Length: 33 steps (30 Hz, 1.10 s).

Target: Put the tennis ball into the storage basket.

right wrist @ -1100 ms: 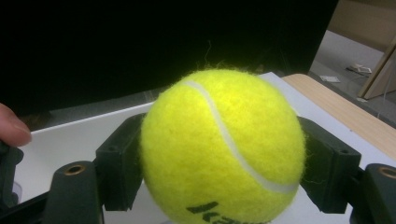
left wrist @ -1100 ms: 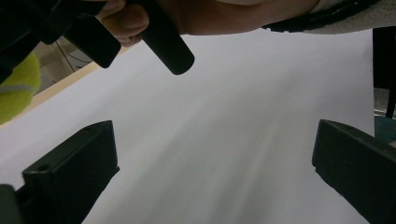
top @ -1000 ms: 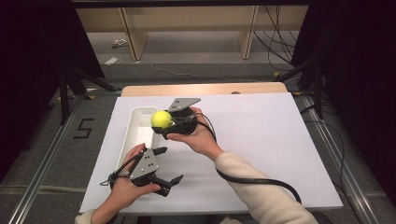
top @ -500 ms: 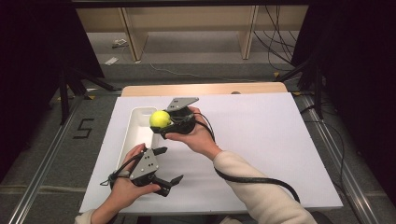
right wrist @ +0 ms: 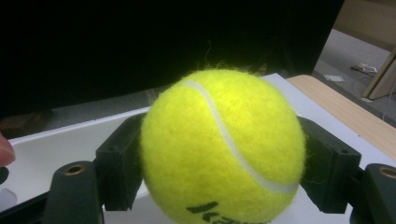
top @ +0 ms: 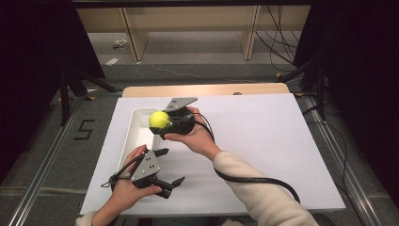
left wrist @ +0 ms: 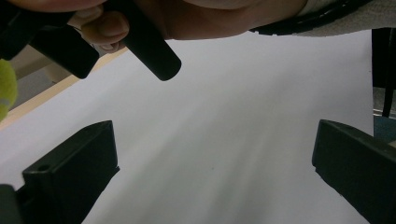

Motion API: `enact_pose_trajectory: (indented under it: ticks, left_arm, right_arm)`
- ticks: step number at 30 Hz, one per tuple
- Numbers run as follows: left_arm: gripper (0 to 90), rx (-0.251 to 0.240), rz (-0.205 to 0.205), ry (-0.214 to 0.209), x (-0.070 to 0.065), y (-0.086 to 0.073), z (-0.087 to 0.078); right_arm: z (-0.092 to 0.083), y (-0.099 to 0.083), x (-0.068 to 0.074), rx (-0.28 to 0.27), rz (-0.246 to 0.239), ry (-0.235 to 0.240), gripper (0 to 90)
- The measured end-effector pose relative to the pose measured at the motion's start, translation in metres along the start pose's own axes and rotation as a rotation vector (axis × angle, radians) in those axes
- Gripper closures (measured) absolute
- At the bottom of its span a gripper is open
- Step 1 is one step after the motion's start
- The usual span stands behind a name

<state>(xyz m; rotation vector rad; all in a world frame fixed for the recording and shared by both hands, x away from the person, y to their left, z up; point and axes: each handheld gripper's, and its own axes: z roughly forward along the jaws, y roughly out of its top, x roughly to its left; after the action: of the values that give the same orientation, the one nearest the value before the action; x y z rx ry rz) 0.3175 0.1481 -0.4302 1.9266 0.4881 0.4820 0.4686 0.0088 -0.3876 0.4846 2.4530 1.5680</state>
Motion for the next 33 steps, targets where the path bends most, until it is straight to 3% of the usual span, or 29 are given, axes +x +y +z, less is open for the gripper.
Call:
enact_pose_trajectory:
  ticks: [33]
  left_arm:
    - [0.0, -0.002, -0.001, -0.004, 0.000, 0.000, 0.000]
  right_arm:
    - [0.013, 0.004, 0.000, 0.010, 0.006, 0.015, 26.3]
